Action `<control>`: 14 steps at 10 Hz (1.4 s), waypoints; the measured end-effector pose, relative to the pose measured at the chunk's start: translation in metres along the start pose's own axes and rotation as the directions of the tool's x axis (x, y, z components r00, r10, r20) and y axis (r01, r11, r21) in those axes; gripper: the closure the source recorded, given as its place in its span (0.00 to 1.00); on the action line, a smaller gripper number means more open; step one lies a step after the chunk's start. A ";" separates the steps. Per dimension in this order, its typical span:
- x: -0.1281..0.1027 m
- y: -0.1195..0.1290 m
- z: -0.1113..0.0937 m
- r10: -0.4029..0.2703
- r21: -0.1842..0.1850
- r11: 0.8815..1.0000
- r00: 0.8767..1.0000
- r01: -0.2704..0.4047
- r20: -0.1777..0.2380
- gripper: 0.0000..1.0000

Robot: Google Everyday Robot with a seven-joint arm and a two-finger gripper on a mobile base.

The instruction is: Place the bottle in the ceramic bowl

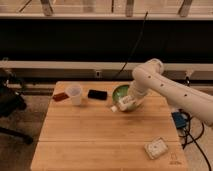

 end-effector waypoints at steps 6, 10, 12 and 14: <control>0.024 -0.025 0.044 0.061 -0.016 0.998 0.998 -0.060 0.032 0.49; 0.016 -0.035 0.046 0.055 -0.011 0.998 0.998 -0.054 0.042 0.20; 0.008 -0.042 0.044 0.044 -0.004 0.999 0.998 -0.044 0.044 0.20; 0.004 -0.044 0.043 0.026 0.008 1.000 0.999 -0.027 0.037 0.20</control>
